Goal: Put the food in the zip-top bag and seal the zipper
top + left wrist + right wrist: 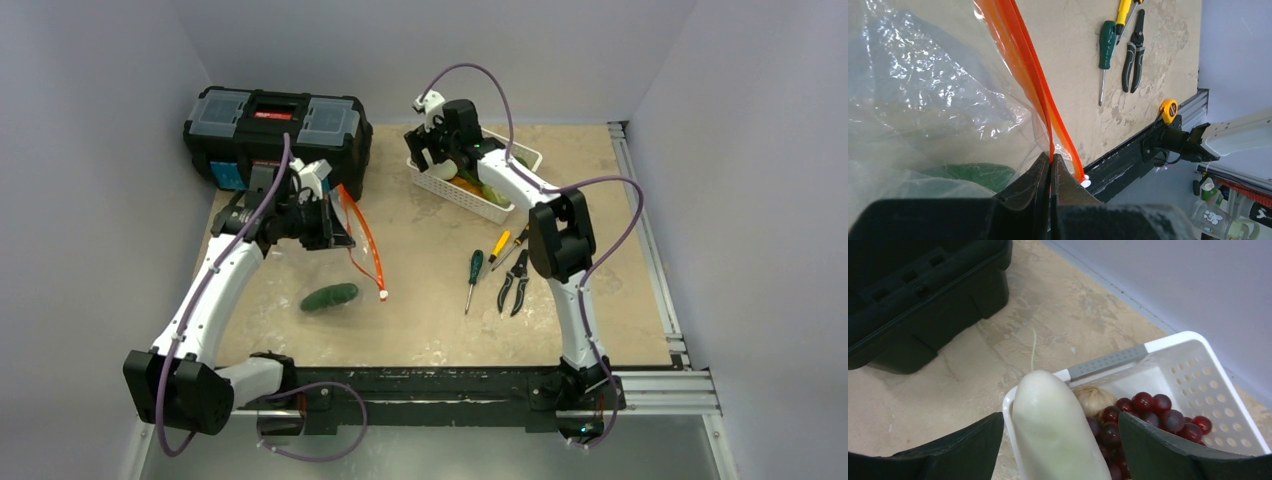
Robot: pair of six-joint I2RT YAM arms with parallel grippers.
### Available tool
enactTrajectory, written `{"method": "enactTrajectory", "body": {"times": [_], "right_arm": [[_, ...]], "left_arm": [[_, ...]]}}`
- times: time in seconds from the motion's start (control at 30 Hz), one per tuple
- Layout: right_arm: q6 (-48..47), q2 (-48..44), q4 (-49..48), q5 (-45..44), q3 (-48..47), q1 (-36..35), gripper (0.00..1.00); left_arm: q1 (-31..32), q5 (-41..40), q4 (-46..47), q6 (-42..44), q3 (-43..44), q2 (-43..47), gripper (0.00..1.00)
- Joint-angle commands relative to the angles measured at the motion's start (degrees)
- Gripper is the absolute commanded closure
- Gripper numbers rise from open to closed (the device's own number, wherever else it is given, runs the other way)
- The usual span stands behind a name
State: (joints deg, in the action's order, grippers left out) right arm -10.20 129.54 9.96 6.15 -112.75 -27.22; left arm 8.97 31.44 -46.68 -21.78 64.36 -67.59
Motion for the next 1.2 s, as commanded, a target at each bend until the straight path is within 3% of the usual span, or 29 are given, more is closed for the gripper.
{"method": "enactTrajectory", "body": {"times": [0.0, 0.4, 0.47, 0.63, 0.8, 1.03, 1.17], "right_arm": [[-2.11, 0.32, 1.65, 6.27, -2.2, 1.05, 0.18], [-2.99, 3.92, 3.24, 7.73, -4.01, 1.65, 0.32], [-2.94, 4.2, 3.87, 7.54, -4.83, 1.65, 0.42], [-1.61, 0.56, 2.59, 5.58, -3.32, 1.65, 0.8], [-0.99, -5.63, -0.48, 2.14, -0.33, 1.66, 1.0], [6.03, -15.19, -7.51, -2.48, 4.19, 1.66, 1.0], [17.8, -23.85, -17.56, 4.04, 13.37, 1.58, 1.0]], "left_arm": [[-0.27, 0.24, 1.59, 1.8, -2.04, 1.28, 1.0], [1.01, -1.03, 1.7, 2.64, -3.36, 2.25, 1.0], [1.03, -1.12, 1.8, 2.62, -3.45, 2.36, 1.0], [1.05, -0.33, 2.37, 2.55, -3.71, 2.45, 1.0], [1.06, 0.25, 3.09, 2.45, -4.04, 3.13, 1.0], [1.09, 2.94, 4.61, 2.21, -4.72, 3.87, 1.0], [1.06, 4.44, 5.08, 1.43, -4.79, 4.02, 1.0]]}}
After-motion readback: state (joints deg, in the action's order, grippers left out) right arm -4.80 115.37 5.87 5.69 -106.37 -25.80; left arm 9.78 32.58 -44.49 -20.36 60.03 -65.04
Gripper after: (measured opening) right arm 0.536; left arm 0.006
